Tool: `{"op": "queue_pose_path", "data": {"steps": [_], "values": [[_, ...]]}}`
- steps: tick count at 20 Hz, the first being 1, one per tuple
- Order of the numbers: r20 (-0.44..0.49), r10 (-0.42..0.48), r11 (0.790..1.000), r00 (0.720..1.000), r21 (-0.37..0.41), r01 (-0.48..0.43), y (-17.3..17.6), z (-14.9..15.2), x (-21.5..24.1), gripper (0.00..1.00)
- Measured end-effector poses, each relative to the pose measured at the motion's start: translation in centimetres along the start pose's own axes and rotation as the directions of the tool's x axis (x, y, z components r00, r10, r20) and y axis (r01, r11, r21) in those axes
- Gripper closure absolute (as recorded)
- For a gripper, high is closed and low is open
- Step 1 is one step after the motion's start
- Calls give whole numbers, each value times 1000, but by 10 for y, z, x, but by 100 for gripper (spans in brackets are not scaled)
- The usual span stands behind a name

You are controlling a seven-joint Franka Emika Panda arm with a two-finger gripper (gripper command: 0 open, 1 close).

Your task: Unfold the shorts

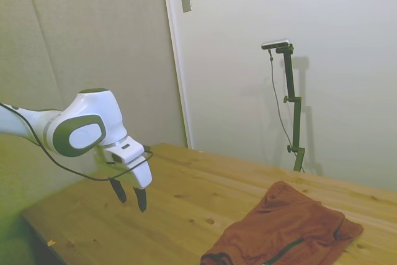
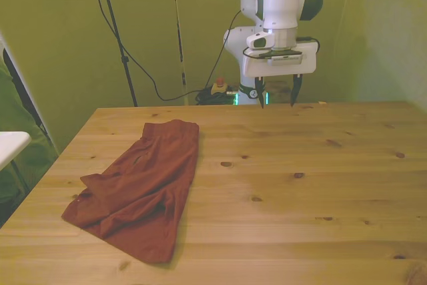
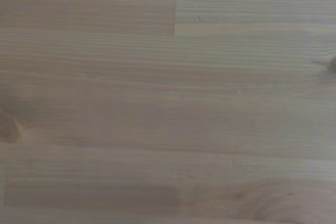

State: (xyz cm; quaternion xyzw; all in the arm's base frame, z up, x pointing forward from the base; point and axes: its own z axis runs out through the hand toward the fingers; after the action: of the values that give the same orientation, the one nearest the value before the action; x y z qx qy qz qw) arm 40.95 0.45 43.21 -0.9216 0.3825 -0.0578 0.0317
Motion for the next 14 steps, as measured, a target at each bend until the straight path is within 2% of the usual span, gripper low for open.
{"op": "queue_pose_path", "data": {"steps": [5,9,14], "values": [[-28,47,999,998,11,-47,13,-9,22,0],[-76,150,988,986,50,-146,37,-38,75,0],[-123,277,959,953,97,-266,61,-72,169,0]]}}
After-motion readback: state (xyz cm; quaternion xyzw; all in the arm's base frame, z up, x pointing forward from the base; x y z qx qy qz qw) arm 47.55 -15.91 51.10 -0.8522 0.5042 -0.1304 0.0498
